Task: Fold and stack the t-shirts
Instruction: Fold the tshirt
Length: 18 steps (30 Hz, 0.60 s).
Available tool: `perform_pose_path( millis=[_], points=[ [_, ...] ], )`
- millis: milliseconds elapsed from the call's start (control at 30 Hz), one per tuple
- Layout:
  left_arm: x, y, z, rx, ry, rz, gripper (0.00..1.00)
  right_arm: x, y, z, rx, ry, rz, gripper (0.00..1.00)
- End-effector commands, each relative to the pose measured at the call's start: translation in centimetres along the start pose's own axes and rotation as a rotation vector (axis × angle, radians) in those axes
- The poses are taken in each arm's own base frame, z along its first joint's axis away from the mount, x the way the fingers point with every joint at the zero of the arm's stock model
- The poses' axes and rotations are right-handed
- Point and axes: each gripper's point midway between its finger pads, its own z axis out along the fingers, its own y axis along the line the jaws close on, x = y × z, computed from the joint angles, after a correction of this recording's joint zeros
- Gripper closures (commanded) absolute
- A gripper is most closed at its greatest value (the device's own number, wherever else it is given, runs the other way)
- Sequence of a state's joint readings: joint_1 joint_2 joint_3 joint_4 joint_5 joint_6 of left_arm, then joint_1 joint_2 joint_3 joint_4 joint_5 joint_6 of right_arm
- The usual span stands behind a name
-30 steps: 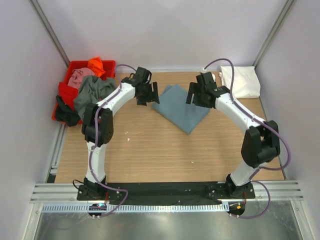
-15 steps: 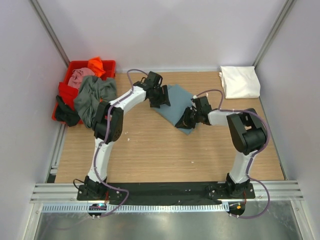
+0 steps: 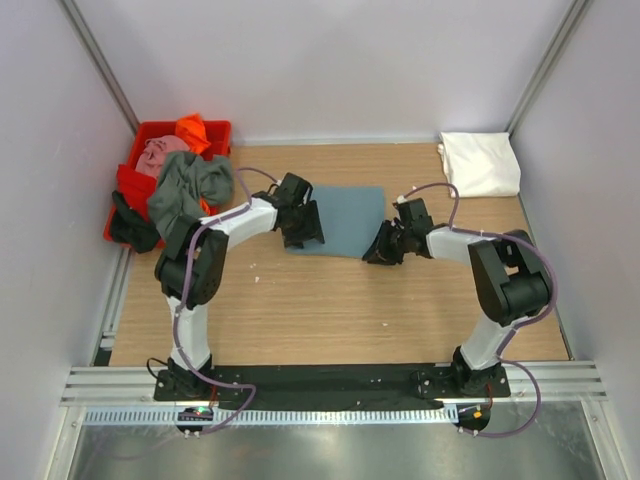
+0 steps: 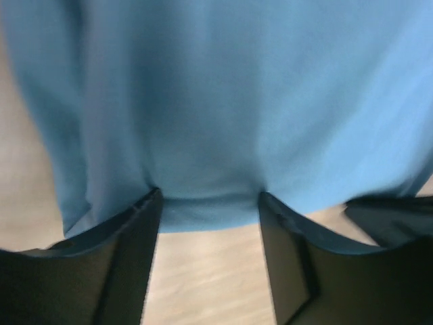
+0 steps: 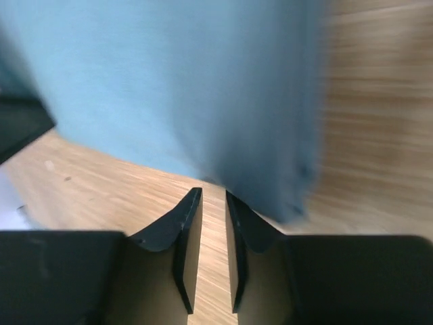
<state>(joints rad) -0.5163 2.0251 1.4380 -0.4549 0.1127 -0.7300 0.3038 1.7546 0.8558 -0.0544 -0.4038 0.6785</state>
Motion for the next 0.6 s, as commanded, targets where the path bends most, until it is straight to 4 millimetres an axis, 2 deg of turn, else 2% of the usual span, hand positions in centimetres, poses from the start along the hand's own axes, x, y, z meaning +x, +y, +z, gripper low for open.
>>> perform_pose_path(
  millis=[0,67,100,167,200,233,267,333,367,400,433,467,533,567],
  points=[
    [4.6,4.4,-1.5,-0.170,0.089,-0.032,0.36,1.9,-7.8,-2.8,0.375,0.028,-0.061,0.71],
    [4.5,3.1,-3.3,-0.142,0.069,-0.004,0.29,0.3,-6.8,-4.0,0.378,-0.012,-0.095,0.58],
    [4.4,3.0,-4.3,-0.146,0.071,0.014,0.26,0.0,-6.2,-4.6,0.372,-0.017,-0.108,0.38],
    [3.0,1.7,-7.3,-0.129,0.039,0.055,0.17,-1.6,-3.8,-6.6,0.336,-0.052,-0.154,0.14],
    [2.4,1.3,-8.5,-0.128,0.021,0.073,0.15,-1.8,-3.1,-7.6,0.334,-0.058,-0.162,0.09],
    [1.4,1.4,-9.6,-0.149,-0.014,0.100,0.14,-2.6,-1.8,-8.8,0.307,-0.094,-0.181,0.05],
    [0.3,0.7,-12.1,-0.144,-0.054,0.123,0.12,-3.7,-0.4,-9.8,0.271,-0.127,-0.184,0.02],
    [-0.8,0.8,-14.4,-0.167,-0.093,0.189,0.08,-4.8,1.0,-10.6,0.220,-0.160,-0.190,0.00],
    [-2.0,0.6,-16.3,-0.179,-0.150,0.204,0.07,-5.6,1.8,-10.8,0.193,-0.175,-0.197,0.00],
    [-1.9,1.0,-17.3,-0.198,-0.148,0.223,0.07,-6.5,2.4,-10.8,0.152,-0.184,-0.194,0.00],
    [-2.1,1.1,-18.3,-0.199,-0.159,0.248,0.07,-7.4,3.3,-10.6,0.115,-0.192,-0.202,0.00],
    [-2.1,1.1,-19.8,-0.189,-0.188,0.259,0.07,-7.7,3.1,-9.5,0.096,-0.163,-0.188,0.00],
    [-1.8,1.4,-20.8,-0.180,-0.204,0.271,0.05,-9.6,5.3,-8.6,-0.035,-0.162,-0.198,0.00],
    [-1.4,2.0,-20.7,-0.186,-0.211,0.271,0.04,-9.9,4.4,-6.5,-0.041,-0.123,-0.172,0.00]
  ],
)
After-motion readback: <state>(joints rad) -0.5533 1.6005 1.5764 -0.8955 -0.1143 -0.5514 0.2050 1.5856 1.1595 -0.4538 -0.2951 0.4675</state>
